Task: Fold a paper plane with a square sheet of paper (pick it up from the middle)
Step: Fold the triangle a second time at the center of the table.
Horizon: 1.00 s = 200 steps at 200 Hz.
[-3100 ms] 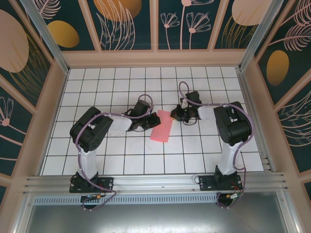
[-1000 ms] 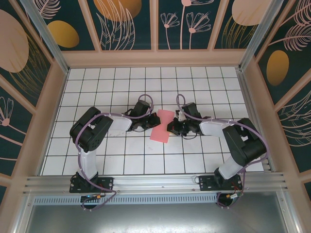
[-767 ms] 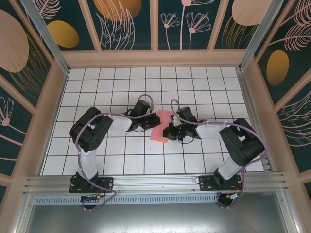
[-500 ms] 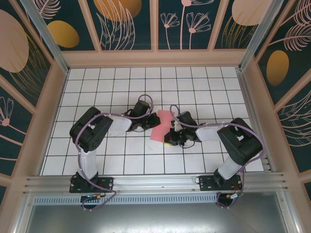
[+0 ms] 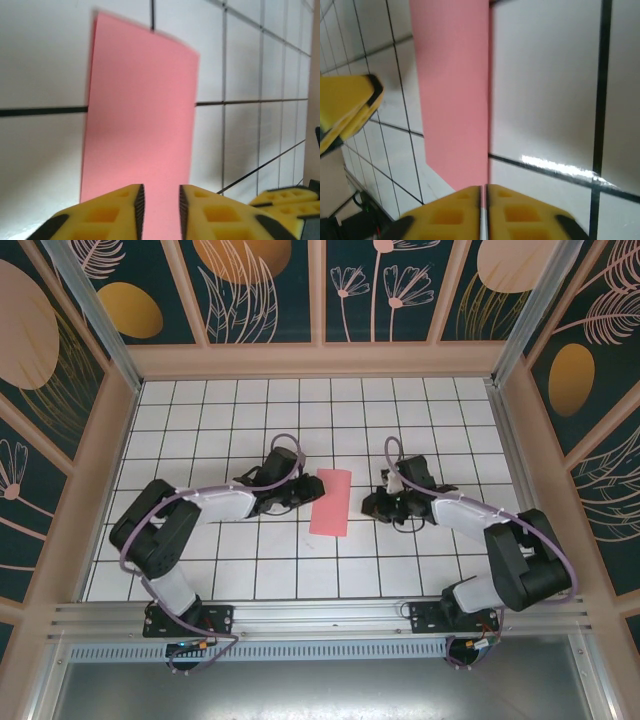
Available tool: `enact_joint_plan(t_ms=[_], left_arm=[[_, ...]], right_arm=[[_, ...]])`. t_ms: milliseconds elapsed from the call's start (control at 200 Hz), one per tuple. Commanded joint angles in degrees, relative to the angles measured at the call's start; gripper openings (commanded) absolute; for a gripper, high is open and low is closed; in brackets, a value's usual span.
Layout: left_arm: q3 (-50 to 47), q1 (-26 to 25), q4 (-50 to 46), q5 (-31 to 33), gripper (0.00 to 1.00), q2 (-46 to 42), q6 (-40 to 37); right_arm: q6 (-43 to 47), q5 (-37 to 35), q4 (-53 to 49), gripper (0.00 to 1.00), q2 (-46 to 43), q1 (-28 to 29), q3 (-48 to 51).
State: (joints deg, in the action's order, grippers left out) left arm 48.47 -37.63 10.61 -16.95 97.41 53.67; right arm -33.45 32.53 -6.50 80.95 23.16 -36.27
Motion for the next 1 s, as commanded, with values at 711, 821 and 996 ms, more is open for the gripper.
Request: enact_joint_plan(t_ms=[711, 821, 996], left_arm=[[-0.47, 5.28, 4.99, -6.49, 0.49, 5.33, 2.08], [-0.57, 5.28, 6.45, -7.78, 0.5, 6.45, 2.76], [0.01, 5.28, 6.79, -9.05, 0.51, 7.29, 2.77]], right_arm=[[-8.48, -0.79, 7.83, 0.39, 17.88, 3.84, -11.93], [-7.72, -1.05, 6.97, 0.38, 19.16, 4.02, -11.67], [-7.34, -1.26, 7.46, 0.37, 20.03, 3.92, -9.88]])
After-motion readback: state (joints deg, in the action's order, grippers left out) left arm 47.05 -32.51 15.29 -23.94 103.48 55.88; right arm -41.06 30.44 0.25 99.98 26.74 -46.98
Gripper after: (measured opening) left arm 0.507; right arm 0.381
